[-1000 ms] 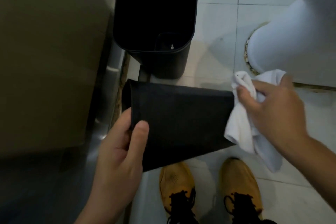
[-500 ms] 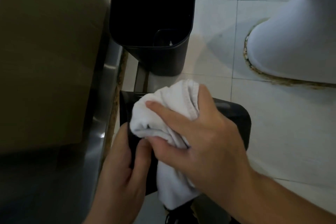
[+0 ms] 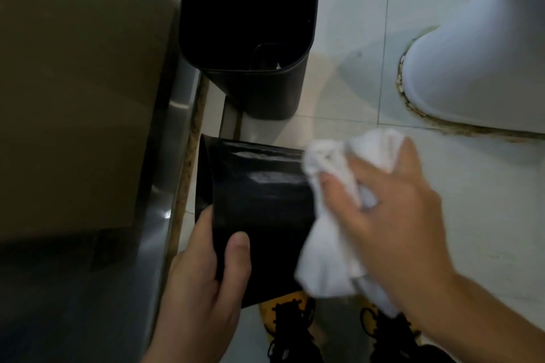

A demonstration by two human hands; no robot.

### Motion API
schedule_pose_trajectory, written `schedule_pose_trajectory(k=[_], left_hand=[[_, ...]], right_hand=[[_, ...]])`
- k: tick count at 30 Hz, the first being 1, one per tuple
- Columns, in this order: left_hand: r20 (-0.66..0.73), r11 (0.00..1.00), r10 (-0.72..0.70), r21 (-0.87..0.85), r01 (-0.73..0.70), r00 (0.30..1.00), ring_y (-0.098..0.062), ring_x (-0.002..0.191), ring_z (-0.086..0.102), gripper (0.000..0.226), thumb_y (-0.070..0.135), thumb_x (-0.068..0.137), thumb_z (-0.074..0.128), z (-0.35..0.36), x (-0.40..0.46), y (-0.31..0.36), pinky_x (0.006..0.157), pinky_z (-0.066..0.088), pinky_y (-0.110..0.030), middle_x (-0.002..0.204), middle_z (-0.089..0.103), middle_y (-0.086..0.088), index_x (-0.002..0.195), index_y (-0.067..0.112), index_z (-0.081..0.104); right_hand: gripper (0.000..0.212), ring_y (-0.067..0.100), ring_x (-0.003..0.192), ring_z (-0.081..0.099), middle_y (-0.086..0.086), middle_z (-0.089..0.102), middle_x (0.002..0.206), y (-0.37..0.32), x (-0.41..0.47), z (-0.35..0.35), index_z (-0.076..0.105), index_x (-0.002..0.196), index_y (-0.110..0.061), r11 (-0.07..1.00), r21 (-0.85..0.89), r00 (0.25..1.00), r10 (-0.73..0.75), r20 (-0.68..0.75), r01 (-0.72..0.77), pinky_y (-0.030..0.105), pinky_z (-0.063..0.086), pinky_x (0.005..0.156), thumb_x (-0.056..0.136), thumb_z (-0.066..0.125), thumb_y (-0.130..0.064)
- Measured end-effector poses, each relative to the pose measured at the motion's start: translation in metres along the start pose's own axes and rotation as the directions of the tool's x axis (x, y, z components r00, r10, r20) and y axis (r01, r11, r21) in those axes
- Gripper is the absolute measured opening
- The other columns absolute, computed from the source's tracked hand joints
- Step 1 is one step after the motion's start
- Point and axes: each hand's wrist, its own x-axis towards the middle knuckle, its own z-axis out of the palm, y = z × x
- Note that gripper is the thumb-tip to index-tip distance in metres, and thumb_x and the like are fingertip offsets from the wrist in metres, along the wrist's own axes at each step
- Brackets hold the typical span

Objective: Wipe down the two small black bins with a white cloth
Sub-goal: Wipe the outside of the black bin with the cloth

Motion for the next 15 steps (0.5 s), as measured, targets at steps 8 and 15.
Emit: schedule_pose_trajectory(k=[8, 15], left_hand=[[-0.074, 0.997, 0.023, 0.082, -0.017, 0.997, 0.017, 0.076, 0.059, 0.02, 0.038, 0.091, 0.044, 0.001, -0.002, -0.008, 0.059, 0.043, -0.002, 0.092, 0.061, 0.031, 0.108, 0.04, 0.053], [-0.061, 0.999, 0.034, 0.045, -0.031, 0.998, 0.014, 0.074, 0.063, 0.025, 0.037, 0.093, 0.045, 0.002, -0.018, -0.003, 0.059, 0.043, 0.001, 0.096, 0.063, 0.033, 0.115, 0.045, 0.053]], right_hand=[[0.041, 0.005, 0.079, 0.045, -0.002, 0.042, 0.113, -0.037, 0.009, 0.02, 0.063, 0.129, -0.035, 0.964, 0.07, 0.962, -0.26, 0.087, 0.255, 0.027, 0.051, 0.066, 0.094, 0.054, -0.053], [0.035, 0.024, 0.074, 0.055, 0.006, 0.047, 0.121, 0.057, 0.035, -0.005, 0.068, 0.124, -0.033, 0.973, -0.228, 1.0, 0.016, -0.018, -0.019, 0.021, 0.036, 0.063, 0.092, 0.062, -0.047]])
